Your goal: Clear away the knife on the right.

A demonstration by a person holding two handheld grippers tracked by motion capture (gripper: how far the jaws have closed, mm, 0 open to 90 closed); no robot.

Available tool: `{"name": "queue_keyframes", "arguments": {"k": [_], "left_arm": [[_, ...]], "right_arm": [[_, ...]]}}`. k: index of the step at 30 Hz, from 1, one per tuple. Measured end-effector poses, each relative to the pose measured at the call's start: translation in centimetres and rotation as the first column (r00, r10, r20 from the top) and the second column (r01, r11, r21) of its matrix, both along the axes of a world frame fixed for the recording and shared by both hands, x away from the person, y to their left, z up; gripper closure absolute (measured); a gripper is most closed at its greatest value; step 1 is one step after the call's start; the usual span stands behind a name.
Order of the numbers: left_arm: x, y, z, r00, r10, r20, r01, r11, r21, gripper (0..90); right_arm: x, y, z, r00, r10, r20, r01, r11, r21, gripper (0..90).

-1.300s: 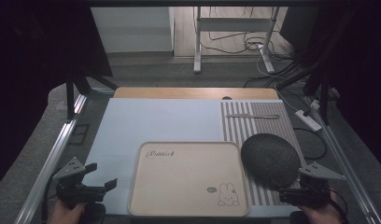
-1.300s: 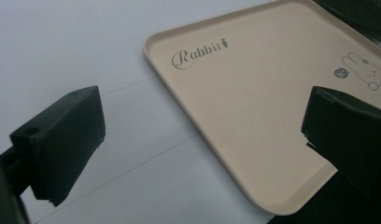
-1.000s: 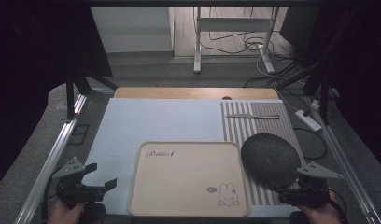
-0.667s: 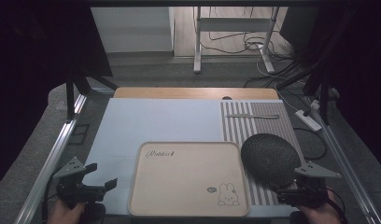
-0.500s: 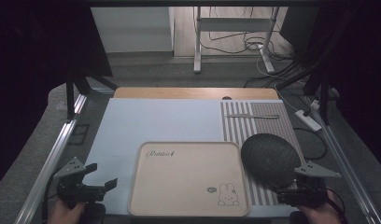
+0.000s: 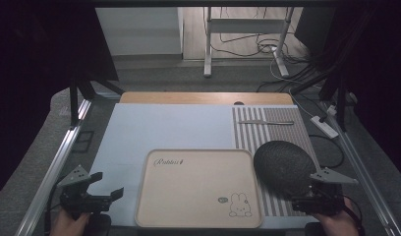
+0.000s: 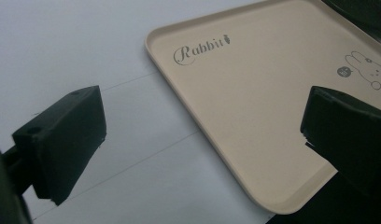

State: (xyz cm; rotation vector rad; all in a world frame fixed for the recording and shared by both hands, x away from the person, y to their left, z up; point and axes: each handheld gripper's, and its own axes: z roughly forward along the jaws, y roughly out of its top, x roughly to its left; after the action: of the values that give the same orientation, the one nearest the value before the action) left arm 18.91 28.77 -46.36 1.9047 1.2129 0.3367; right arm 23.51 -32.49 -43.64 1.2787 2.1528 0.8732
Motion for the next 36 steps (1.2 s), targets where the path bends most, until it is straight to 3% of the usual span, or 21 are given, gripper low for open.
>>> {"name": "queue_keyframes", "arguments": {"k": [10,20,36], "left_arm": [[0.0,0.0,0.0,1.0000,0.001,-0.004,-0.001,1.0000,-0.001,1.4],[0.1,0.1,0.0,1.0000,0.003,-0.008,-0.003,1.0000,-0.003,1.6],[0.1,0.1,0.0,0.9999,0.009,-0.011,-0.009,1.0000,-0.003,1.6]], "right_arm": [[0.7,0.0,-0.2,0.9998,-0.013,-0.012,0.013,1.000,-0.014,0.0],[2.0,-0.1,-0.7,0.9967,-0.043,-0.068,0.041,0.998,-0.044,0.0],[4.0,0.0,-1.3,0.9956,-0.022,-0.091,0.018,0.999,-0.043,0.0]]}}
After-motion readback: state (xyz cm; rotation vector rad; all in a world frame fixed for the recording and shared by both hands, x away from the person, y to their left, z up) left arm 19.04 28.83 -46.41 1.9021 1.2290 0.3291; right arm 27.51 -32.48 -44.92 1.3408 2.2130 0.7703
